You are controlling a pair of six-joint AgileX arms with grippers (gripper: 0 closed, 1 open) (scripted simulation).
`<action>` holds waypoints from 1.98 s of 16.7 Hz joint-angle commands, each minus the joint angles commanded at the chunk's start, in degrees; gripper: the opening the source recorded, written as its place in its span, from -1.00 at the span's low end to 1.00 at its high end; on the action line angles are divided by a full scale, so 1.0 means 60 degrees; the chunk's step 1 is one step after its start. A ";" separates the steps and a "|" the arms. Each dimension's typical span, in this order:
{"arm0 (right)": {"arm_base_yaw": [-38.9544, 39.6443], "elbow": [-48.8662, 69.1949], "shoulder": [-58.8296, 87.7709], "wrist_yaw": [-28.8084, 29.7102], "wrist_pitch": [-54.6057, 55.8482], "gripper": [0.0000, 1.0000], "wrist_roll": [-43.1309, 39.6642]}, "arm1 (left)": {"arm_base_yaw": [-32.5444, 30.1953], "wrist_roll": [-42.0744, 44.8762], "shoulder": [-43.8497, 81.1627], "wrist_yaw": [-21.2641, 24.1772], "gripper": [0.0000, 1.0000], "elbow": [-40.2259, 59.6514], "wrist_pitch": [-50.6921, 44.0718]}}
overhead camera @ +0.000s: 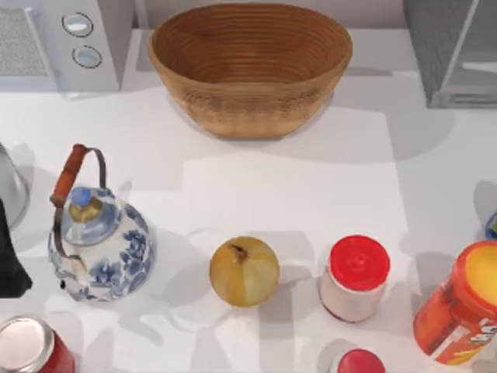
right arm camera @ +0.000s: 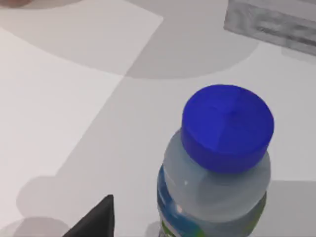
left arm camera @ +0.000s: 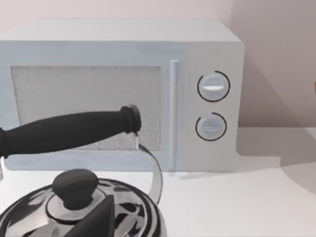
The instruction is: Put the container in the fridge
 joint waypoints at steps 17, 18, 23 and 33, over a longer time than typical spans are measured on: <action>-0.1198 0.1176 0.4478 -0.3015 -0.0694 1.00 -0.5489 | 0.0000 0.0000 0.0000 0.0000 1.00 0.0000 0.0000; -0.1140 0.1181 0.4476 -0.2991 -0.0599 1.00 -0.5377 | 0.0000 0.0000 0.0000 0.0000 1.00 0.0000 0.0000; -0.0383 0.1082 0.4794 -0.2613 0.0859 1.00 -0.4128 | 0.0000 0.0000 0.0000 0.0000 1.00 0.0000 0.0000; 0.0609 0.0741 0.5970 -0.2038 0.3509 1.00 -0.2700 | 0.0000 0.0000 0.0000 0.0000 1.00 0.0000 0.0000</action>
